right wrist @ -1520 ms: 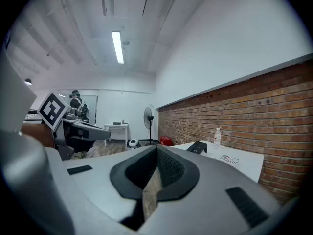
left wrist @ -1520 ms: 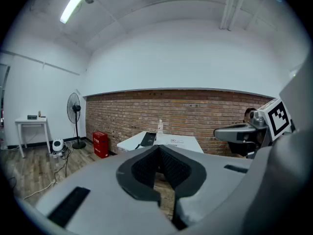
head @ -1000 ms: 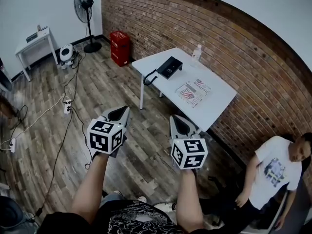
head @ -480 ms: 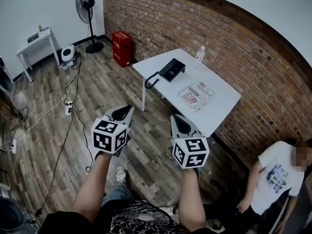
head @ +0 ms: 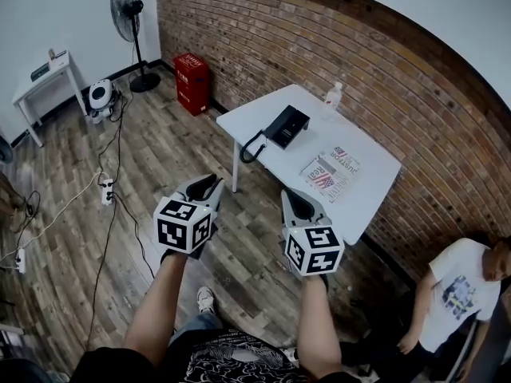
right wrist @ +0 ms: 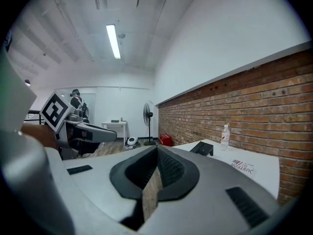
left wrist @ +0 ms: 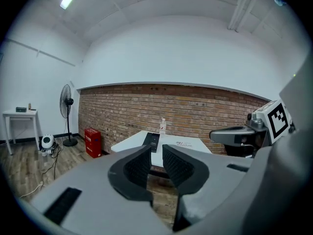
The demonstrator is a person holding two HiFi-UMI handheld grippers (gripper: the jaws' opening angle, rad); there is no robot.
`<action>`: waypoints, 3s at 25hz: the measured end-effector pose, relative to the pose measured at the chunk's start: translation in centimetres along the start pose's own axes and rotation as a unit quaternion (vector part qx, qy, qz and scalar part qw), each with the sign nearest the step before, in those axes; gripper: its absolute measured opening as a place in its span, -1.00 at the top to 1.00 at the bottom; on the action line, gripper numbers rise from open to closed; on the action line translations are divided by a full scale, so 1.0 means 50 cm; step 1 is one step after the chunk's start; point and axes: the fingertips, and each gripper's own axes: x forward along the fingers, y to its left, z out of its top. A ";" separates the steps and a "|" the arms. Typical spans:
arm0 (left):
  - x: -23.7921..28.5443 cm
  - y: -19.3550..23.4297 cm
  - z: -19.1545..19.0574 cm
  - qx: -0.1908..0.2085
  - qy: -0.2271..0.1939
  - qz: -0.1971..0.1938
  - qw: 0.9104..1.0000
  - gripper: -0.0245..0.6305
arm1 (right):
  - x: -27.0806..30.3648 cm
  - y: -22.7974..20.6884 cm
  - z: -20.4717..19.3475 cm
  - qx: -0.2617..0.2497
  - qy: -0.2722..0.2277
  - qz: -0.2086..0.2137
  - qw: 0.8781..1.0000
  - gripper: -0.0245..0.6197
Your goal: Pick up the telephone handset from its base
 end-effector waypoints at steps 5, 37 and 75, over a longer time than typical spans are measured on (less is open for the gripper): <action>0.063 0.099 0.023 -0.009 0.006 -0.019 1.000 0.67 | 0.105 -0.001 0.023 0.002 0.010 -0.016 1.000 0.93; 0.331 0.328 0.041 0.002 0.037 -0.123 0.992 0.49 | 0.388 -0.088 0.042 0.023 0.023 -0.116 0.993 0.92; 1.022 0.215 0.024 0.021 0.181 -0.284 0.941 0.43 | 0.643 -0.645 0.021 0.085 0.029 -0.194 0.977 0.93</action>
